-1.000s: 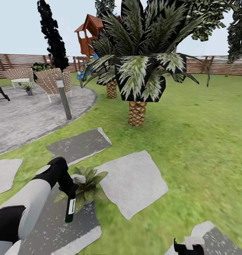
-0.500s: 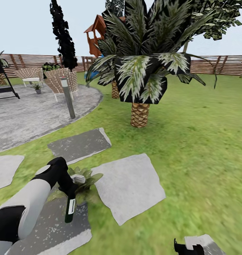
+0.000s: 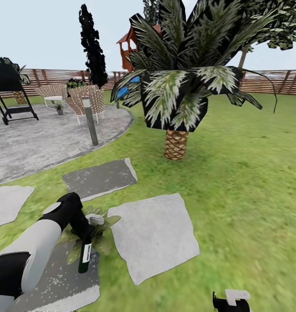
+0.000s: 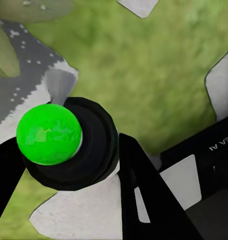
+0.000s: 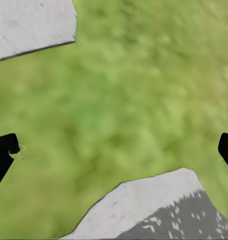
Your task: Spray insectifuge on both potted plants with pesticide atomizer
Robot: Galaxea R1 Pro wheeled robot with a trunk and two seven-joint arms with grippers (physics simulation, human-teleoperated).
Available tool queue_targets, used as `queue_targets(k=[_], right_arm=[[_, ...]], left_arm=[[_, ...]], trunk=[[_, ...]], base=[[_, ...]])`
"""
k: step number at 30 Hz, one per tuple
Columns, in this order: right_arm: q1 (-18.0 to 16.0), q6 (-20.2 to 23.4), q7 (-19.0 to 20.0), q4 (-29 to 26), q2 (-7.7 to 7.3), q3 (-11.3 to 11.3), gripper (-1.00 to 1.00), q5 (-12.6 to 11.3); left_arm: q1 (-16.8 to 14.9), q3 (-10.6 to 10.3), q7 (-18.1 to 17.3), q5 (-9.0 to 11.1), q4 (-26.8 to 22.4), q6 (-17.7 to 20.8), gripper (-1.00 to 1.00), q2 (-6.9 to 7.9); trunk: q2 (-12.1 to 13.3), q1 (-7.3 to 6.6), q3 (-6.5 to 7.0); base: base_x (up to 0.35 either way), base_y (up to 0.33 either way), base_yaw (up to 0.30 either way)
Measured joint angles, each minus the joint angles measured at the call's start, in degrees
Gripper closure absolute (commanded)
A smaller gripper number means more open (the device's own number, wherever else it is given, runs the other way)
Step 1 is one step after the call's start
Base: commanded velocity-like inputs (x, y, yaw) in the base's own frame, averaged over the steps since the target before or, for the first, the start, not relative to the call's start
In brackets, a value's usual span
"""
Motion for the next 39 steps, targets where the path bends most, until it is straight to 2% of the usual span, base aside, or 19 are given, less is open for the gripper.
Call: queue_targets(k=[14, 22, 26, 34, 39], right_arm=[[-0.03, 0.0, 0.0, 0.06, 0.0, -0.01, -1.0, 0.03], [-0.01, 0.0, 0.01, -0.01, 0.0, 0.0, -1.0, -0.03], [-0.02, 0.02, 0.02, -0.02, 0.03, -0.01, -1.0, -0.05], [-0.01, 0.02, 0.03, -0.03, 0.09, -0.02, -1.0, -0.14], [0.01, 0.02, 0.07, -0.03, 0.03, -0.02, -1.0, -0.03]], left_arm=[[0.45, 0.1, 0.59, -0.24, 0.07, -0.24, 1.0, 0.67], [3.45, 0.19, 0.75, -0.34, -0.15, -0.32, 1.0, 0.89], [4.65, 0.25, 2.03, -0.34, -0.55, -0.37, 1.0, 1.33], [4.82, 0.33, 3.16, -0.3, -0.67, -0.33, 1.0, 2.01], [5.06, 0.3, 5.27, -0.26, -0.29, -0.27, 1.0, 2.56]], trunk=[[-0.01, 0.0, 0.0], [0.0, 0.01, 0.0], [0.0, 0.01, -0.1], [0.0, 0.01, -0.55], [0.0, 0.01, -0.72]], base=[[0.063, -0.308, 0.278], [0.001, -0.275, 0.278], [0.0, -0.089, 0.251], [0.0, -0.006, 0.218], [0.0, 0.0, 0.081]])
